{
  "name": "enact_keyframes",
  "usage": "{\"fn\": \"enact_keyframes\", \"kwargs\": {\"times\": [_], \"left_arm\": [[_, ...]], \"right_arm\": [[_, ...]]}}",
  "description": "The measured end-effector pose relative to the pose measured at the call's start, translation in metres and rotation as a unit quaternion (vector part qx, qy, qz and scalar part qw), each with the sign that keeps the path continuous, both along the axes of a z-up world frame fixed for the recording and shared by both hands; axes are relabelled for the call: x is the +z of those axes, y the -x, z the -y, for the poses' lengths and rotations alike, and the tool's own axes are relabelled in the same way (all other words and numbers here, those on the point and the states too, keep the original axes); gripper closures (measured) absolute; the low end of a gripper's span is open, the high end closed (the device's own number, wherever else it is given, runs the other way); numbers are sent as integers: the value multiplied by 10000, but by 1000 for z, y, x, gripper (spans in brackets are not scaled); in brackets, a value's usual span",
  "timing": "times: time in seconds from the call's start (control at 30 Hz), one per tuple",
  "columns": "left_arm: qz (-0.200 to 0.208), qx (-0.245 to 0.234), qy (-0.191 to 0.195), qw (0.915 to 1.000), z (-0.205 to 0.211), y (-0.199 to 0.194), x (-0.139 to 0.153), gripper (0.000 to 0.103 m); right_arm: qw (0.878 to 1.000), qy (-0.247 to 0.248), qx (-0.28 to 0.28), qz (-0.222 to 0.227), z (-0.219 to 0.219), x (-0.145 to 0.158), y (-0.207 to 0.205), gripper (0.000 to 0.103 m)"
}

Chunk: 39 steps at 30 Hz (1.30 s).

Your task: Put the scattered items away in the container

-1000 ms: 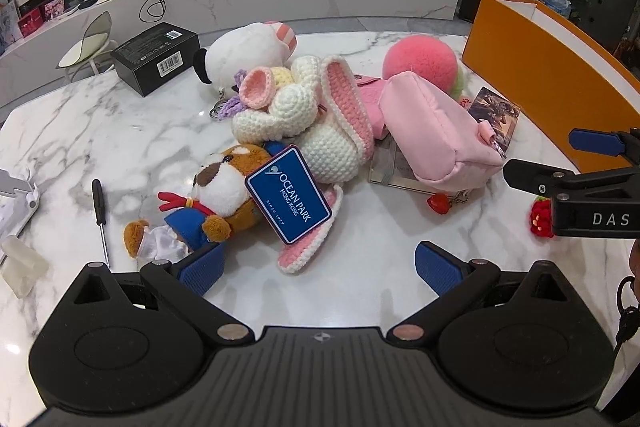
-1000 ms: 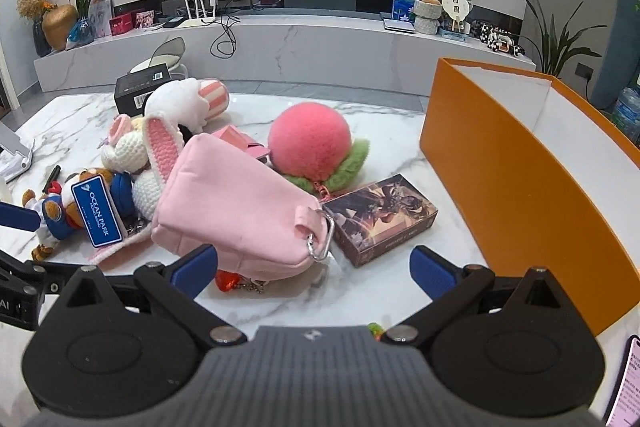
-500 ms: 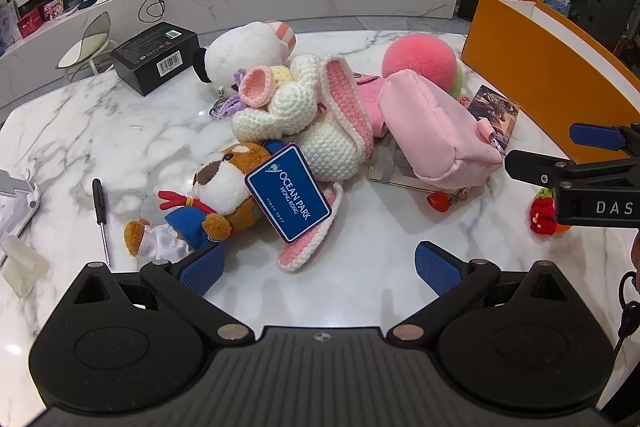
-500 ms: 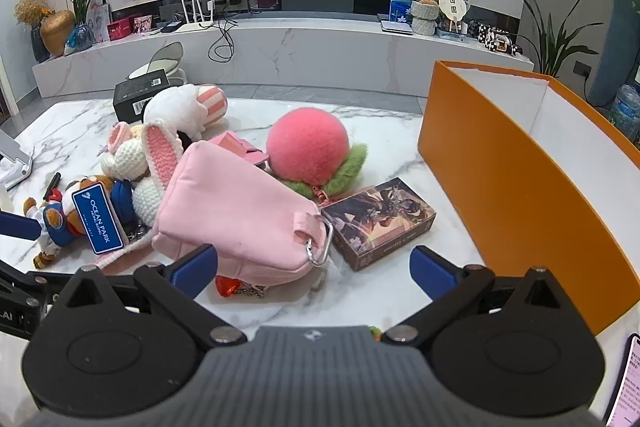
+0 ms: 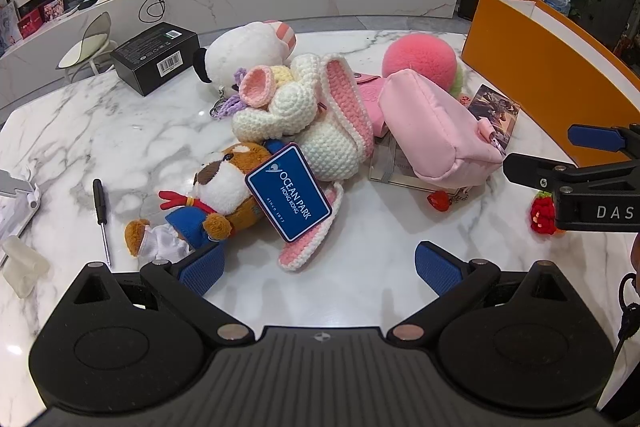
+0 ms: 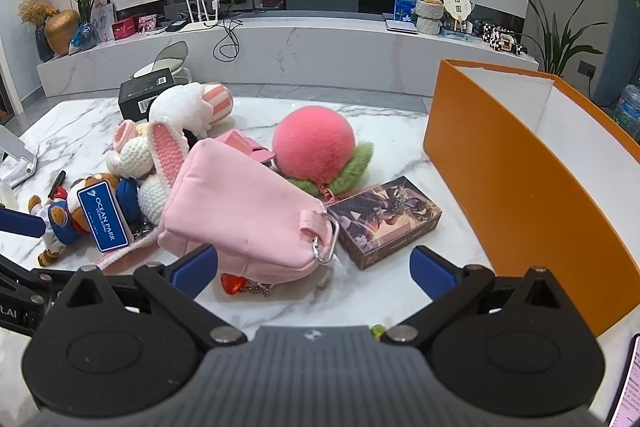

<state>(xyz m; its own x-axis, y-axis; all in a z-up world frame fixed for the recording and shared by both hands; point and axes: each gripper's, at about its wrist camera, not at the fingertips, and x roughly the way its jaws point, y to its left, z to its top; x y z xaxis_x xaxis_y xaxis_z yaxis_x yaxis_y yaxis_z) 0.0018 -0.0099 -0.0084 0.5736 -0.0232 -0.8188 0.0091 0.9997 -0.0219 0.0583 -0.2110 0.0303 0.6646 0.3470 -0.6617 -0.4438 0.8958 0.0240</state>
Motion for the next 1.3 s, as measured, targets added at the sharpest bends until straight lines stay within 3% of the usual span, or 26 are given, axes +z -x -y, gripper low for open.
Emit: {"fn": "enact_keyframes", "kwargs": {"times": [0.5,0.6,0.73,0.8,0.87,0.93,1.07,1.3], "left_arm": [[4,-2,1,10000,-2,1,1,0],[5,4,-2,10000,-2,1,1,0],[6,17,-10,10000,0,1,1,0],[6,14,-8,10000,0,1,1,0],[2,10,-10,10000,0,1,1,0],[1,8,-9,10000,0,1,1,0],[2,4,-5,10000,0,0,1,0],[-4,4,-5,10000,1,0,1,0]], "right_arm": [[9999,52,22,118,-2,1,0,0],[9983,157,18,559,-3,1,4,0],[9997,196,29,144,-2,1,1,0],[9990,451,50,-59,-3,1,0,0],[9998,213,39,-6,-1,1,0,0],[9992,283,44,-266,-1,-1,-2,0],[10000,66,33,54,1,-1,0,0],[10000,38,24,20,2,0,1,0]]}}
